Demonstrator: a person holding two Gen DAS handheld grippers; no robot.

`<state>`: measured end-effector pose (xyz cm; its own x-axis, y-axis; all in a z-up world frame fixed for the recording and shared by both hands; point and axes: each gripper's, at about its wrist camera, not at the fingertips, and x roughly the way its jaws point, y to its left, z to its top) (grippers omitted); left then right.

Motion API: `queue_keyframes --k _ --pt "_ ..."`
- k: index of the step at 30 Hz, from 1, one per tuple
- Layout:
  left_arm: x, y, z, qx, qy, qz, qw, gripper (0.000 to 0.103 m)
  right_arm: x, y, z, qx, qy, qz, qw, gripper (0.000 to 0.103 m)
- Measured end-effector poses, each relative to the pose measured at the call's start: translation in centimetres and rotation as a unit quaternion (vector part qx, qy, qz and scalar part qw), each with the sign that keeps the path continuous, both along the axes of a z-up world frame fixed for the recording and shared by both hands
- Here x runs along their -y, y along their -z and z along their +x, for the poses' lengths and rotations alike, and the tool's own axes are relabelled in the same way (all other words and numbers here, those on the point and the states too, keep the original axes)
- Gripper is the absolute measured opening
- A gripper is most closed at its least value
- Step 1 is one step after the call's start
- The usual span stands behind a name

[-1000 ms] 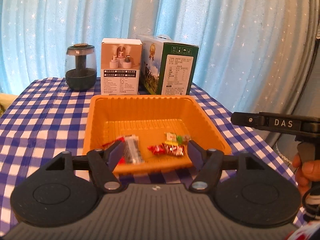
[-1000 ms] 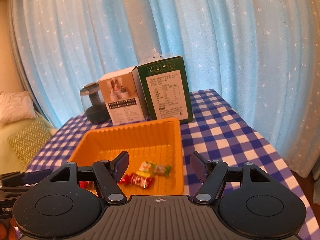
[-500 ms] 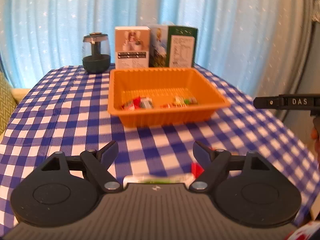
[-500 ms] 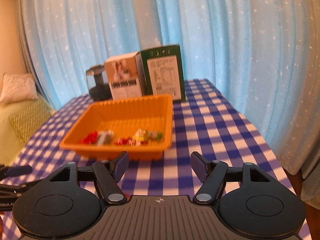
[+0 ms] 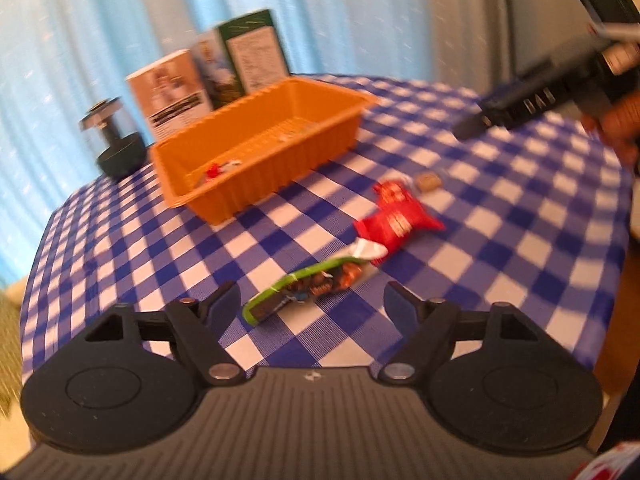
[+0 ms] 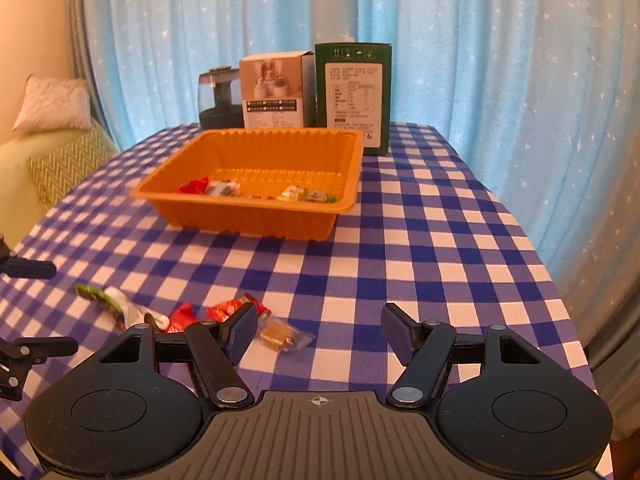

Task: Organize snacks
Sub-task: 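Grasp the green-and-white pouch with the left tool while the right tool grasps the clear cookie packet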

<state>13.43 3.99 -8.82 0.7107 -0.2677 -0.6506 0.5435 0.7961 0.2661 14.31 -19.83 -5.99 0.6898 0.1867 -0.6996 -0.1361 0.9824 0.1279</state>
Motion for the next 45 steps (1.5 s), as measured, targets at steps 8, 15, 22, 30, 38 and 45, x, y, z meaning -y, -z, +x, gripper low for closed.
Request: queue_keyframes --k 8,15,22,30,38,45 --pt "1.6 1.7 1.8 0.016 0.083 0.106 0.9908 0.060 -0.2 0.8 0.0 -0.015 -0.014 -0.005 1.000 0.068" --pt "2.4 2.9 3.5 0.012 0.131 0.151 0.9798 0.047 -0.8 1.6 0.4 -0.028 -0.025 -0.017 0.999 0.068" --pt "2.2 3.5 5.4 -0.025 0.130 0.138 0.9816 0.038 -1.0 2.1 0.7 -0.036 -0.026 -0.020 0.999 0.068" --pt "1.5 2.7 7.8 -0.105 0.060 0.053 0.9913 0.030 -1.2 2.7 1.2 -0.043 -0.026 -0.015 0.999 0.068" --pt "-2.6 1.4 10.0 -0.220 -0.049 -0.129 0.9656 0.017 -1.7 2.5 1.3 -0.041 -0.028 -0.009 0.999 0.068" --pt "-0.7 1.7 9.3 -0.167 -0.013 -0.065 0.9837 0.018 -1.6 2.5 1.4 -0.042 -0.024 -0.009 0.999 0.068"
